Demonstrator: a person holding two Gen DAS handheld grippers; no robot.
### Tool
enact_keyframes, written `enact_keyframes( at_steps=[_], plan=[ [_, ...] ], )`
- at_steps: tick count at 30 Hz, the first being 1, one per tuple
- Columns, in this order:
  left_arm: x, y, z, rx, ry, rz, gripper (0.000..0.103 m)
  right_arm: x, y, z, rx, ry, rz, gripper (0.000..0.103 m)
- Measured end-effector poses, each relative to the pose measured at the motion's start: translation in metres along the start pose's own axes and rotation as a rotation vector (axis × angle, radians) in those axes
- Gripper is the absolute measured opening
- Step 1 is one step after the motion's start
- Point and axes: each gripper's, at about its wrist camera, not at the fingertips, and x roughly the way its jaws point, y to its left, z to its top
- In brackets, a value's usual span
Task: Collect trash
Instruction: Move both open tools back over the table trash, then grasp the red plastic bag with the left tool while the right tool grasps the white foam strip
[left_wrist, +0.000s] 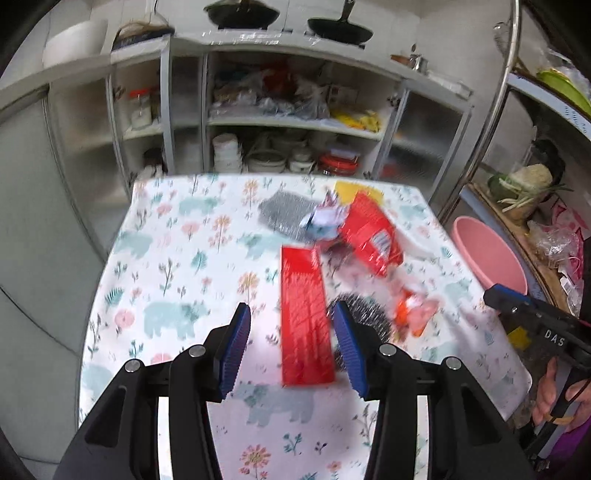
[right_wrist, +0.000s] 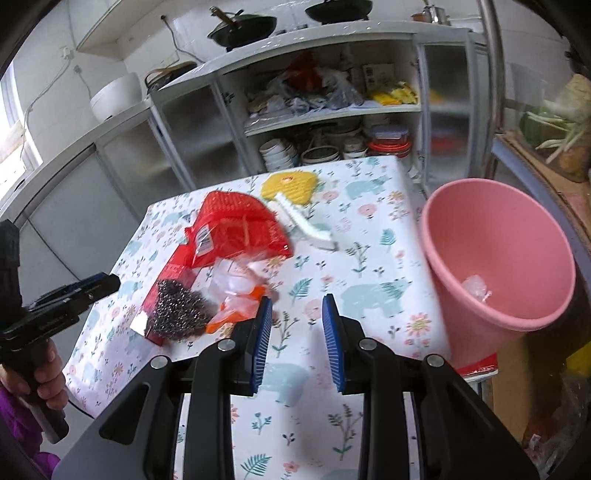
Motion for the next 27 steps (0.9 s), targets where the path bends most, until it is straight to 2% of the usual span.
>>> enact_keyframes(
  at_steps=[5, 12, 15, 19, 23, 27],
  plan=[
    [0.019, -0.008, 0.007, 0.003, 0.045, -0.001, 0.046, 0.007, 0.004, 0.0, -0.001, 0.024, 0.026, 0.029],
    [0.025, -0.032, 0.039, 0.071, -0.008, -0.034, 0.046, 0.013, 0.002, 0.003, -0.004, 0.031, 0.044, 0.029],
    [0.032, -0.03, 0.054, 0.044, -0.004, -0.049, 0.046, 0.017, -0.002, 0.005, -0.001, 0.036, 0.04, 0.029],
    [0.049, -0.032, 0.062, -0.06, 0.068, -0.165, 0.046, 0.024, -0.011, 0.011, 0.005, 0.038, 0.028, 0.029],
    [0.074, -0.048, 0.061, -0.05, 0.113, -0.142, 0.046, 0.032, -0.016, 0.024, 0.007, 0.028, 0.027, 0.029],
    [0.096, -0.05, 0.064, -0.094, 0.163, -0.145, 0.046, 0.044, -0.014, 0.039, -0.04, 0.035, 0.03, 0.029]
  ],
)
